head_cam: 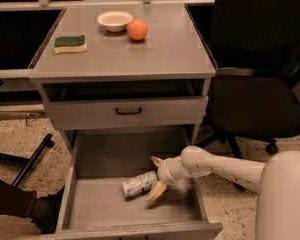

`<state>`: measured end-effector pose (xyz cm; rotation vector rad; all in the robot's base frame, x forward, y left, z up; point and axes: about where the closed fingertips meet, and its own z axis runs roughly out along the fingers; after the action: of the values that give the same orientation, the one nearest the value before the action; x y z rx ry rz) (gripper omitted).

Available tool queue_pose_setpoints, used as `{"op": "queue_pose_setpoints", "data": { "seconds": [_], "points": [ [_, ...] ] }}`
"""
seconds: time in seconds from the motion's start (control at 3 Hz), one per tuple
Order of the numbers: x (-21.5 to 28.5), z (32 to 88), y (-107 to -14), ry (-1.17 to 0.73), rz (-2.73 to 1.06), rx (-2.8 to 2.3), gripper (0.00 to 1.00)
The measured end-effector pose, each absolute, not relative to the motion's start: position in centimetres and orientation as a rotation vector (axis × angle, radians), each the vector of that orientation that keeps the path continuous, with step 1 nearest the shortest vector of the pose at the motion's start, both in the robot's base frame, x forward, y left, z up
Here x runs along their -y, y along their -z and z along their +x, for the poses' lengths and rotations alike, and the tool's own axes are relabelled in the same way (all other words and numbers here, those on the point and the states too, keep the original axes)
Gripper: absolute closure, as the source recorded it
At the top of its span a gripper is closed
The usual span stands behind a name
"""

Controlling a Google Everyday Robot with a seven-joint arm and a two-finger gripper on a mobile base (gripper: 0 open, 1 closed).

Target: Pick blue plastic bottle from middle drawer and place on counter

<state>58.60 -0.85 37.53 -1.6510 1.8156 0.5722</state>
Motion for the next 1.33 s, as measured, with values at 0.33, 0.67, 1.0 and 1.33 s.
{"op": "queue_pose_setpoints", "data": {
  "seconds": [0.33,0.67,1.0,1.33],
  "points": [
    [0.8,58.8,-37.5,-0.565,-1.645,-1.815,0.18],
    [0.8,58.8,-37.5,-0.565,-1.645,-1.815,0.42],
    [0.7,58.9,-38.2,-0.551,-1.642,-1.83,0.65],
    [0.6,59.6,-42.9,-0.484,-1.607,-1.844,0.88]
  ]
}}
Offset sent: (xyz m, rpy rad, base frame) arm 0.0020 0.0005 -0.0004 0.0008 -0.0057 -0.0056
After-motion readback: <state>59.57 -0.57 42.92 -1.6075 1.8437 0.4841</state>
